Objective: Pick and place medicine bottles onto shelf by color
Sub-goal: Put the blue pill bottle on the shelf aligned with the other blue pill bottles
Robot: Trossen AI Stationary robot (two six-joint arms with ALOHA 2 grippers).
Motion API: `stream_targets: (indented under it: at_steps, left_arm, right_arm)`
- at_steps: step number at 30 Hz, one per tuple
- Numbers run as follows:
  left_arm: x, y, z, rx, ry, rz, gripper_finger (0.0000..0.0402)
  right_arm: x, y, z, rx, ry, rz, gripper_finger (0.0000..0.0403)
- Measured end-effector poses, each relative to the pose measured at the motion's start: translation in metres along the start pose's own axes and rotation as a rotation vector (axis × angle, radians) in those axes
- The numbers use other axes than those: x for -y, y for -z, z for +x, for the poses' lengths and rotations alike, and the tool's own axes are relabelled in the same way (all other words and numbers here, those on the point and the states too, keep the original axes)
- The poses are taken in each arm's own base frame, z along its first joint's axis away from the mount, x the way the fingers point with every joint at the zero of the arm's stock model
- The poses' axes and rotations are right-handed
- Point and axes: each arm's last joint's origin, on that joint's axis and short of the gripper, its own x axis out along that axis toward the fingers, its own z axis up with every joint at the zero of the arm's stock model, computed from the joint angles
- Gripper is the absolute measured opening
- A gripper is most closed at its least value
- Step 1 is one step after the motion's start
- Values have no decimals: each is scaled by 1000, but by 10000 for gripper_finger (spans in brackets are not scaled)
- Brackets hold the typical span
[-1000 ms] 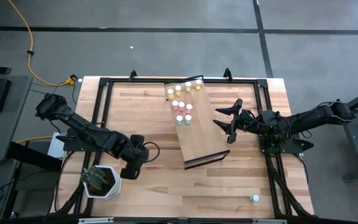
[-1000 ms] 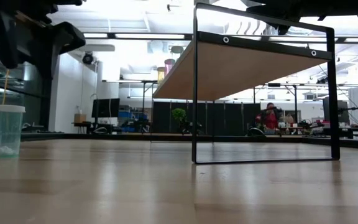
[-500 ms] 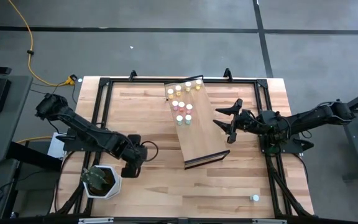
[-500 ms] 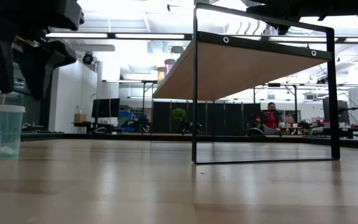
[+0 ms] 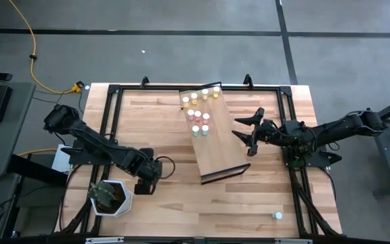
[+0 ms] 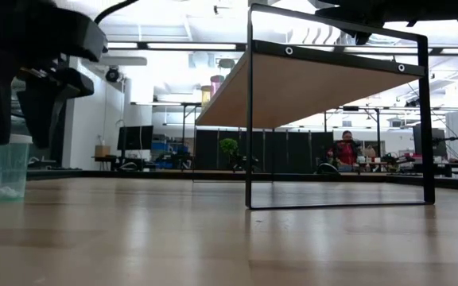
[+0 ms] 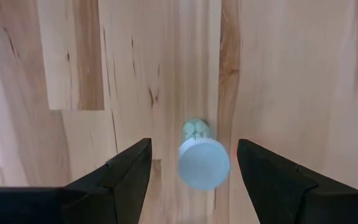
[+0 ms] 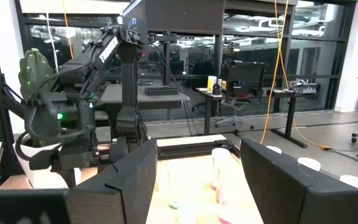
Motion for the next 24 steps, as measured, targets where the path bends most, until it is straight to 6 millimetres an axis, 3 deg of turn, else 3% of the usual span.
stream_targets:
  at_steps: [10,24]
  left_arm:
    - [0,1,6,-35,-11,-9,222]
    - [0,2,5,-47,-23,-14,135]
  right_arm:
    - [0,0,0,-1,0,0,222]
    - [0,0,0,-1,0,0,222]
